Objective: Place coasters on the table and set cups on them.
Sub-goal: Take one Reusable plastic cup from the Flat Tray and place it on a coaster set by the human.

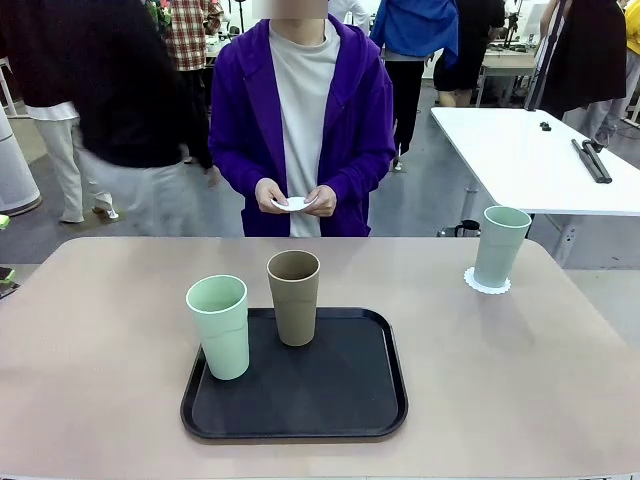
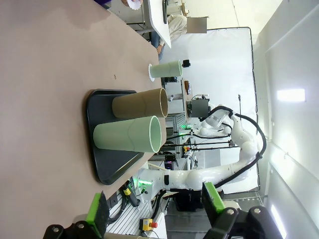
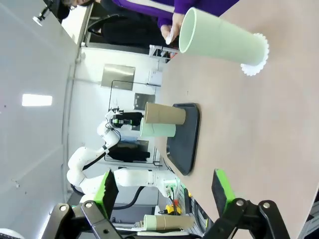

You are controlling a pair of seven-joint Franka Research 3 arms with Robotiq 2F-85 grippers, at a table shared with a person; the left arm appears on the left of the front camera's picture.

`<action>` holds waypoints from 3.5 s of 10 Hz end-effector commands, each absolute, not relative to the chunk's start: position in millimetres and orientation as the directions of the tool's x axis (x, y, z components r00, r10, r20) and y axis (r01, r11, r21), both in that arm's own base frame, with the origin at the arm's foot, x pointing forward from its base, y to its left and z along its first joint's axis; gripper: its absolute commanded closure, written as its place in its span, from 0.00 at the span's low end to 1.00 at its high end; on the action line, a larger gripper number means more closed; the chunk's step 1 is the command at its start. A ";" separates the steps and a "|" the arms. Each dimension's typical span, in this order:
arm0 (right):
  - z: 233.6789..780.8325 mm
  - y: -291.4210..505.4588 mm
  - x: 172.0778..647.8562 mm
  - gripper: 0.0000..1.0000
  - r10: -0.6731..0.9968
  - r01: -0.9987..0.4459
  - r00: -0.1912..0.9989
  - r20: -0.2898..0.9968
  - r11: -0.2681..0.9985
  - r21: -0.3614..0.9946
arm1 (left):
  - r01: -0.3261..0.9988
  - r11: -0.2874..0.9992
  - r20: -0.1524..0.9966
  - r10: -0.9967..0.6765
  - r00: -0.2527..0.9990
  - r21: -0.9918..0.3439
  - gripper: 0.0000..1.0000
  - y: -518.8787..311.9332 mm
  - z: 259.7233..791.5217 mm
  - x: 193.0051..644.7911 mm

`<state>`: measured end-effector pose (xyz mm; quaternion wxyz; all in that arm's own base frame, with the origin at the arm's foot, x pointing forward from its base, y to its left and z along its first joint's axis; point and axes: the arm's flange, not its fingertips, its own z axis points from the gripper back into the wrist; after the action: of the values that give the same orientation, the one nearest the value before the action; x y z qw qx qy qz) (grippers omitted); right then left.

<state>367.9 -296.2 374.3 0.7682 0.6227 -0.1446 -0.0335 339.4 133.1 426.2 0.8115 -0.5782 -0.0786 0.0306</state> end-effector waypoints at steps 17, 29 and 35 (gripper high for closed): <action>374.9 -296.8 368.7 0.00 -0.235 -0.128 0.955 0.182 0.228 0.965 | 0.048 0.317 0.098 0.143 0.985 -0.947 0.00 133.4 428.0 338.1; 374.9 -296.8 368.7 0.00 -0.235 -0.128 0.955 0.182 0.228 0.965 | 0.476 0.540 0.392 -0.271 0.879 -0.694 0.00 85.8 473.2 358.7; 374.9 -296.8 368.7 0.00 -0.235 -0.128 0.955 0.182 0.228 0.965 | 0.838 0.509 0.290 -0.786 0.546 -0.197 0.00 -66.1 516.3 361.3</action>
<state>369.2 -297.9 373.8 0.7734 0.6164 -0.1439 -0.0343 367.7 -63.7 527.3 0.8670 -0.1948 -0.0437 -0.4565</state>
